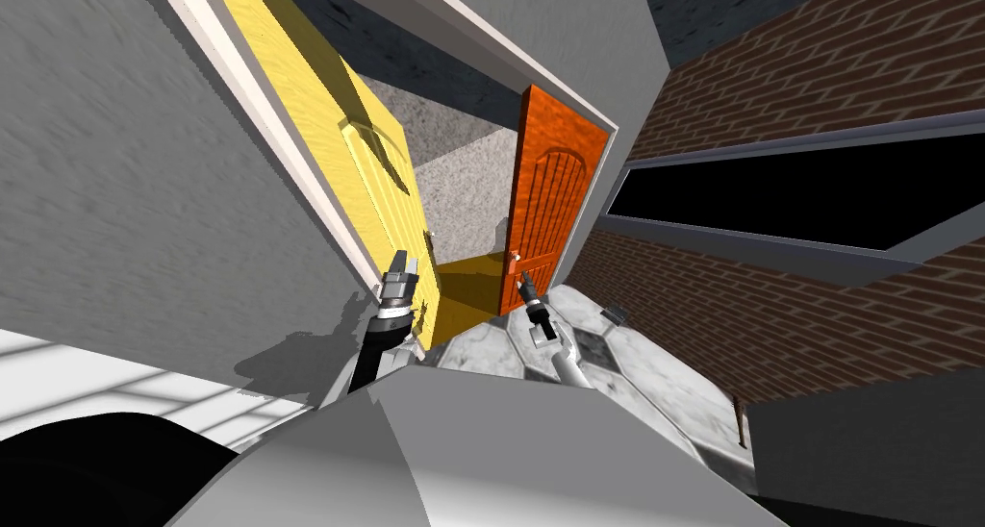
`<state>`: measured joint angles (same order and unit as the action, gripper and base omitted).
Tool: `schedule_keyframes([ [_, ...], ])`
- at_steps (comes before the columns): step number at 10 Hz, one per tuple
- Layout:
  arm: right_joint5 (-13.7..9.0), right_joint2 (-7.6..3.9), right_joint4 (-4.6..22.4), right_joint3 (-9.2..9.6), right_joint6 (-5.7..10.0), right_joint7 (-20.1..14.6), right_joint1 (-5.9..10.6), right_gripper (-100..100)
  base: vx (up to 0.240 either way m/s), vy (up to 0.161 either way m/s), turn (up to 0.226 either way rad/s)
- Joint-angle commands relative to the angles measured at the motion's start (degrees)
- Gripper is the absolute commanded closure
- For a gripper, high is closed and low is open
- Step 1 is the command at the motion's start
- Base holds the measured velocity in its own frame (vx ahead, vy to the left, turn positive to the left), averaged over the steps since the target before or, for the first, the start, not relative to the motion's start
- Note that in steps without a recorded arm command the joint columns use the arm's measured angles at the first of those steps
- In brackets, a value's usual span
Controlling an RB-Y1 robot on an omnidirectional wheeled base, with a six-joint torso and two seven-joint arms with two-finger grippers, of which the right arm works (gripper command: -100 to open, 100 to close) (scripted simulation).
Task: Push the door open
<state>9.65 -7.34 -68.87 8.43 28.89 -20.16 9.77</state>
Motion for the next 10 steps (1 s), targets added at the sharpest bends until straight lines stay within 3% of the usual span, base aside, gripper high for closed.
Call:
schedule_keyframes([
  [1, 0.36, -0.18, 2.16, 0.34, 0.1, -0.64, 1.25, -100, 0.076, -0.101, 0.053],
  [10, 2.13, -0.66, 14.81, 1.8, 1.4, -3.42, 8.51, -100, 0.074, -0.097, 0.052],
])
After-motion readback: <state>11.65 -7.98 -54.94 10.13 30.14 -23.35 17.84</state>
